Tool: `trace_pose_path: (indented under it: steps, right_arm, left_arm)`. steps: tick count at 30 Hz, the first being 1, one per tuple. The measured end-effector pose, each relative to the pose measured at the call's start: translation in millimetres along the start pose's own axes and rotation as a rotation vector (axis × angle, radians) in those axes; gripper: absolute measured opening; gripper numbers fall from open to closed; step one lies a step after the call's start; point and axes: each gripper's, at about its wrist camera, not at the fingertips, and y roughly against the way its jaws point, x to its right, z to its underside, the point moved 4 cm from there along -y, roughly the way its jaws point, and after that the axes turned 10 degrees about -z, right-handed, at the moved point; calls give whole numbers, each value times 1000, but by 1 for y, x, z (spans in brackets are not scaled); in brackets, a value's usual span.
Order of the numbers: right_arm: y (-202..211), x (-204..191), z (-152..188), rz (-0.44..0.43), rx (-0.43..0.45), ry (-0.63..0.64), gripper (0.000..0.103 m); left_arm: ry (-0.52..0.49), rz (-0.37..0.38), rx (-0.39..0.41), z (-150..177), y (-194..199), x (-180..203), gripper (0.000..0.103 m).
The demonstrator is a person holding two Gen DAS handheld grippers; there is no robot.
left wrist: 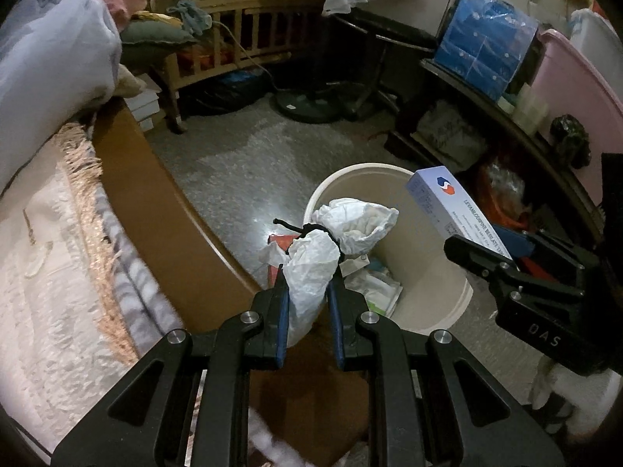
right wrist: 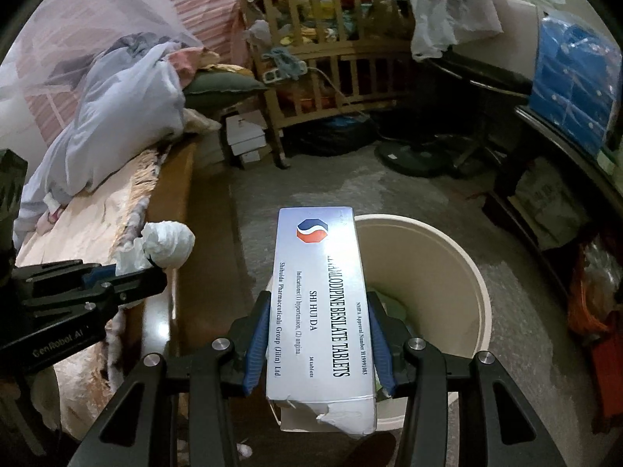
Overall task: Collect trash
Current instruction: 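Carry the medicine box and tissue over the white bucket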
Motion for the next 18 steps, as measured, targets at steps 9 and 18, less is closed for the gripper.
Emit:
trace_pose_path:
  steps: [9,18]
  right_arm:
    - [-4,19,2,9,-7,-39,45]
    - [-10,42,5,30,-26,-98,45]
  left_arm:
    - [-20,14,-19,-8,-18,16,15]
    - [-21,56,-48,-13,-37,31,15]
